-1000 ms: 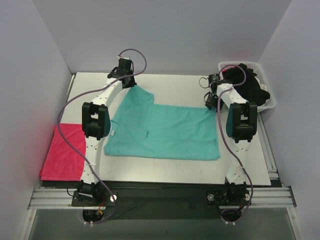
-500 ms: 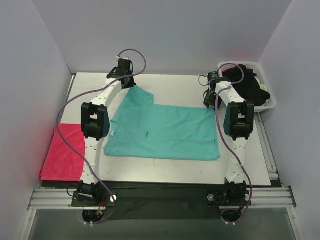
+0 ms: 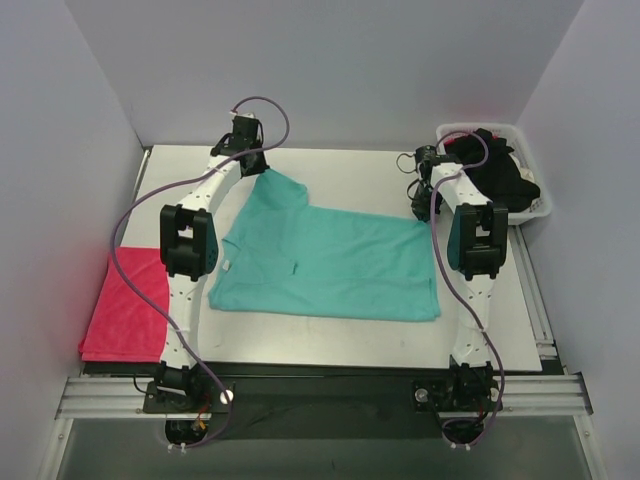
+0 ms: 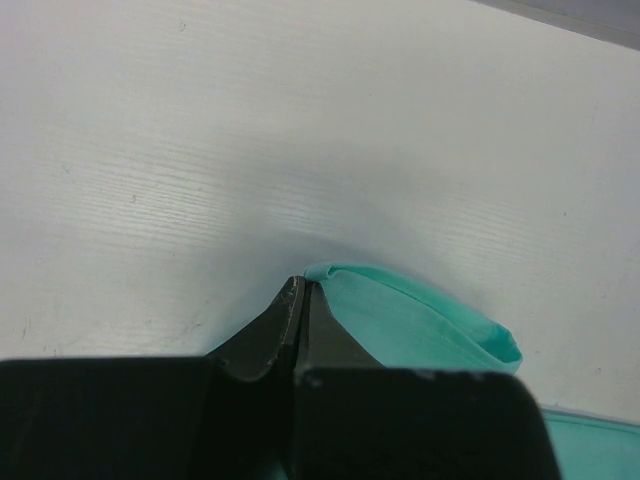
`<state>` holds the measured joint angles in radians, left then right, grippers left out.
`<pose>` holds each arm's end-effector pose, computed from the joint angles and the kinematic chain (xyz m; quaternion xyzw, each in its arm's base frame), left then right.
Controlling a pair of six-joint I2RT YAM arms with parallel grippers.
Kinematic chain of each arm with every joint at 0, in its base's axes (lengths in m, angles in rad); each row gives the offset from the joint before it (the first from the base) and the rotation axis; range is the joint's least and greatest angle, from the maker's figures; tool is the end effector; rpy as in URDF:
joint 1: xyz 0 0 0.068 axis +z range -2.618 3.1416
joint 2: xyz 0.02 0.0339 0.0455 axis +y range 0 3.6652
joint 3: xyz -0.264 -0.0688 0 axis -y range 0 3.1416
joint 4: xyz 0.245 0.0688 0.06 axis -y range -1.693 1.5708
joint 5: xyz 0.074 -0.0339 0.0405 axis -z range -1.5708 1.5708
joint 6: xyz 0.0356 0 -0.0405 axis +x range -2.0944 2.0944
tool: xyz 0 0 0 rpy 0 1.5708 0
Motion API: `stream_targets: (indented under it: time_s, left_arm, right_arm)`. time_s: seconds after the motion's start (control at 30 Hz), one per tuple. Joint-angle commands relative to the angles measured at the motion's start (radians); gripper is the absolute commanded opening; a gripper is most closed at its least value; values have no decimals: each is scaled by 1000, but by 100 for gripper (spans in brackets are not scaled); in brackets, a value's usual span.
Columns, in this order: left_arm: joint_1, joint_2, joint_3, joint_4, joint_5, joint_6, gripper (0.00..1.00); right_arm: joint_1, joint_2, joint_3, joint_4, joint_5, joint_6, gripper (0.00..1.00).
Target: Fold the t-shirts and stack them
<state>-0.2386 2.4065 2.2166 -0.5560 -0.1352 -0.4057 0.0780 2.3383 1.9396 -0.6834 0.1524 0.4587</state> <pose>0.5336 -0.1249 0.2291 -0.1033 0.9086 -0.0679 0.3990 0.5025 0.0339 0.1673 0.2011 0.9465 -0.0073 0.2522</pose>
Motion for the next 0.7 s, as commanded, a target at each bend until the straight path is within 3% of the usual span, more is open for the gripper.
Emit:
stream_targets:
  time_s: [0.0, 0.03, 0.2, 0.3, 0.67]
  left_arm:
    - [13, -84, 0, 39, -33, 8, 0]
    - [13, -89, -3, 34, -43, 8, 0]
    - [22, -125, -47, 34, -130, -7, 0]
    - [30, -145, -81, 47, -155, -8, 0]
    - [36, -147, -97, 50, -133, -15, 0]
  right_arm:
    - [-4, 0, 41, -73, 44, 5, 0]
    - [-4, -5, 47, -73, 49, 0, 10]
    - [-1, -10, 91, -73, 64, -22, 30]
    - [2, -22, 97, -73, 75, -25, 35]
    - [23, -20, 128, -62, 67, -45, 37]
